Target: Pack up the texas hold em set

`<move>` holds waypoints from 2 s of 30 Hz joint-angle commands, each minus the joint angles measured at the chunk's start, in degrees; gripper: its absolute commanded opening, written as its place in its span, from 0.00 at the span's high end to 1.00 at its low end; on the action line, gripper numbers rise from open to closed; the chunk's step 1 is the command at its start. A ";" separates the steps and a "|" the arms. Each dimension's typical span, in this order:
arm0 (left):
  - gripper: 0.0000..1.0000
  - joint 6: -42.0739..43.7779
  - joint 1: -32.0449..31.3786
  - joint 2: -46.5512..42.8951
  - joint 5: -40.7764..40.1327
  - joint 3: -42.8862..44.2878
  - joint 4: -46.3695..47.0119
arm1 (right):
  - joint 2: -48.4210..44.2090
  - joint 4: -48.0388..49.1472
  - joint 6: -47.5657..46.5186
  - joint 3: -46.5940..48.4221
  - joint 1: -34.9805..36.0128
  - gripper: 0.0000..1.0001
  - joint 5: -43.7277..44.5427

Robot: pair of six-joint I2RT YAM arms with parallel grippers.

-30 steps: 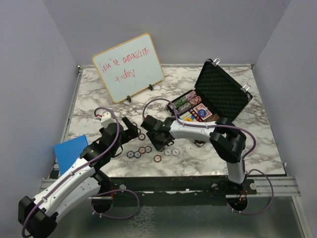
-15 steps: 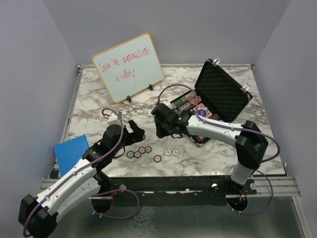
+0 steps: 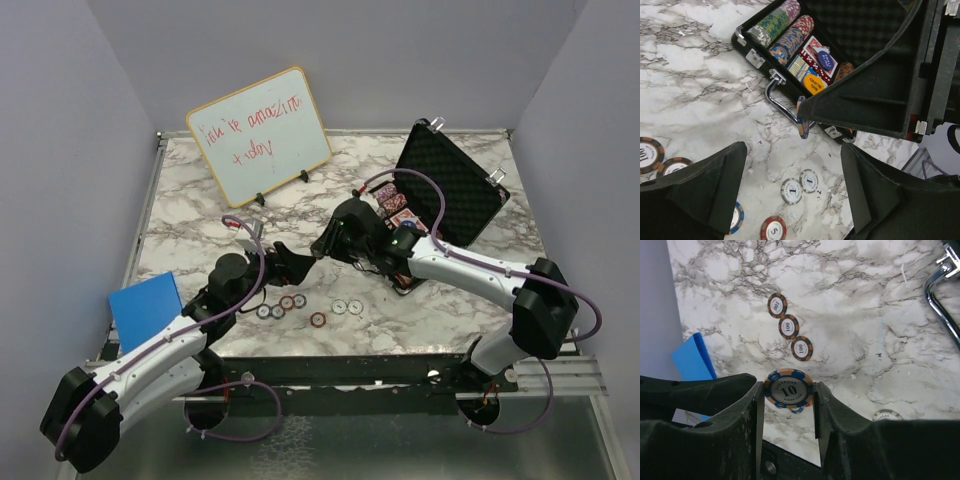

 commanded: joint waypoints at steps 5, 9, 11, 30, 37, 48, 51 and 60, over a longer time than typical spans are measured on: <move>0.30 0.08 -0.36 3.06 3.75 -2.57 13.83 | -3.25 5.94 7.68 -3.72 0.01 0.66 -4.28; 0.38 -0.41 -0.51 3.54 2.48 -2.62 14.48 | -3.51 6.78 7.23 -4.32 -0.30 0.66 -5.67; 0.41 -0.41 -0.54 3.90 2.61 -2.42 14.79 | -3.62 7.09 7.62 -4.57 -0.37 0.66 -6.15; 0.88 -2.92 -0.79 7.07 -0.92 -1.33 15.54 | -2.71 10.67 6.36 -4.59 -1.64 0.63 -9.79; 1.00 -1.95 -0.72 7.18 -0.17 1.28 15.48 | -5.92 17.86 -4.95 -7.16 -5.01 0.29 -16.89; 1.00 -2.13 -0.68 4.16 18.30 7.02 14.65 | -21.51 16.50 -34.01 -10.42 -9.55 0.24 -37.31; 1.00 -2.67 -0.70 4.13 24.37 8.67 14.16 | -24.86 13.65 -37.18 -10.42 -9.66 0.34 -43.38; 1.00 -3.36 -0.68 3.33 36.99 11.65 14.16 | -29.84 8.23 -38.24 -12.50 -9.67 0.27 -42.60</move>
